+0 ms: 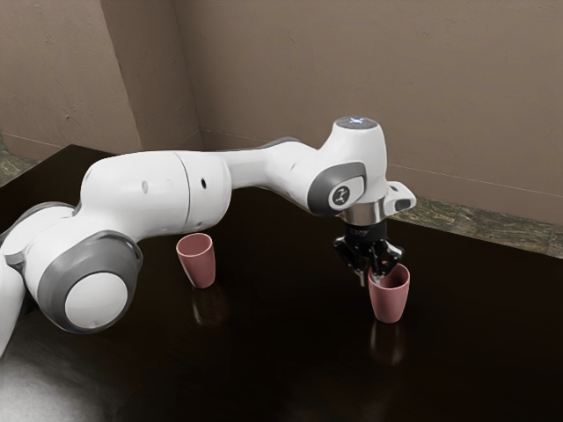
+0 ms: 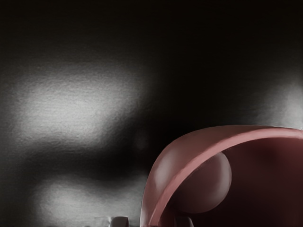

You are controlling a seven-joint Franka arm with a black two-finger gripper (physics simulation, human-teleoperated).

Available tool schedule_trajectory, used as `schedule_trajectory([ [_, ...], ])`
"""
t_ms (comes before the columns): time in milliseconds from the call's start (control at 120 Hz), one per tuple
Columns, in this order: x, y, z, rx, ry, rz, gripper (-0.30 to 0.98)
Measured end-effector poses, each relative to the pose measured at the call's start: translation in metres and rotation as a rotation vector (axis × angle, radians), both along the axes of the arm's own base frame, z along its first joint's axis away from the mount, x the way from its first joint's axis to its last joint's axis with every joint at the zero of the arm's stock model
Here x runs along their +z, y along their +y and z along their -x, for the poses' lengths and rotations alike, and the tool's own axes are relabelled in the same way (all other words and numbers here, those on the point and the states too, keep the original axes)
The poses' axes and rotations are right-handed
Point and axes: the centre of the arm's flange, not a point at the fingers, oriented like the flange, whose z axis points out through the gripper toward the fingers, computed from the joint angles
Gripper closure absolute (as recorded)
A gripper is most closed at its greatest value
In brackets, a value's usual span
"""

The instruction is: Place the right cup onto the left cup

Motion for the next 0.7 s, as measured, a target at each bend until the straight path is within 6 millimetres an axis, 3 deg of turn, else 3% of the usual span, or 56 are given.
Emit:
schedule_trajectory([
  [242, 0.001, -0.007, 0.003, 0.006, -0.005, -0.004, 0.76],
  [408, 0.014, -0.006, 0.003, 0.01, -0.023, -0.011, 0.77],
  [575, 0.047, 0.0, 0.009, 0.014, -0.047, -0.016, 0.78],
  [700, 0.097, 0.02, 0.028, 0.02, -0.075, -0.02, 0.78],
])
